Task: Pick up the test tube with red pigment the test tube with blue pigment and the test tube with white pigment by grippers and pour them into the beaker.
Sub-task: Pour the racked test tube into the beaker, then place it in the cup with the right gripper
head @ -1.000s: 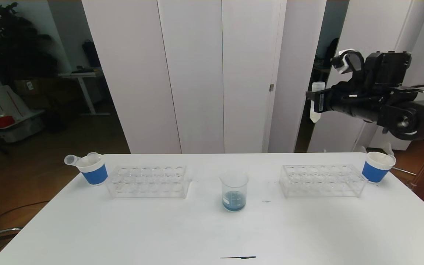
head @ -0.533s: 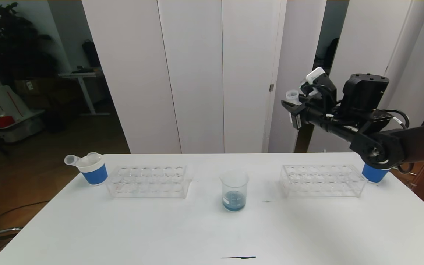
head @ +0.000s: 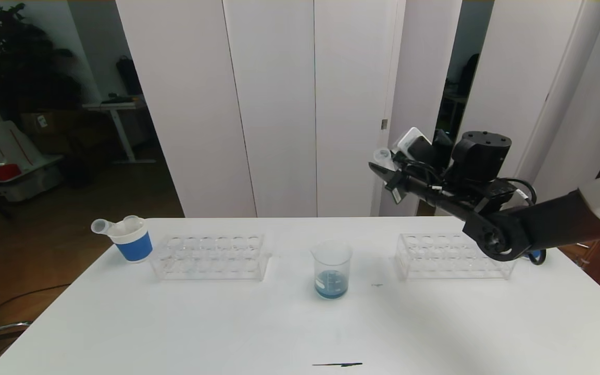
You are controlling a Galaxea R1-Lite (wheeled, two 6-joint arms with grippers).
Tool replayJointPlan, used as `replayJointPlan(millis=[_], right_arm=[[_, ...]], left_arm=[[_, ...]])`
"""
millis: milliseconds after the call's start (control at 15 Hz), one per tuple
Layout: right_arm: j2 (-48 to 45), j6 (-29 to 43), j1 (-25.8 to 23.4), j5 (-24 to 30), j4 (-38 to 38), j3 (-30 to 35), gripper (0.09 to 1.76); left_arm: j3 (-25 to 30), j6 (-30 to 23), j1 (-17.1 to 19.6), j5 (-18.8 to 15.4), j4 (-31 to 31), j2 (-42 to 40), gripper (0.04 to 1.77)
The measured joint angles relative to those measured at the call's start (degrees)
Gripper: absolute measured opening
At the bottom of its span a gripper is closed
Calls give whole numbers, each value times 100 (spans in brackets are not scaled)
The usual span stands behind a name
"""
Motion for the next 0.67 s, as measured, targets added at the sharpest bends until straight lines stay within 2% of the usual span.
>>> replayJointPlan(millis=[267,533,667], right_arm=[[134,-367,108,349,-63,-13,59],[355,-745,207,441,-199,-116,59],[466,-828,238,712,-236,-204,59]], left_arm=[[0,0,-2,0,0,0,175],[0,0,-2,-2,0,0,175],[0,0,-2,-2,0,0,175]])
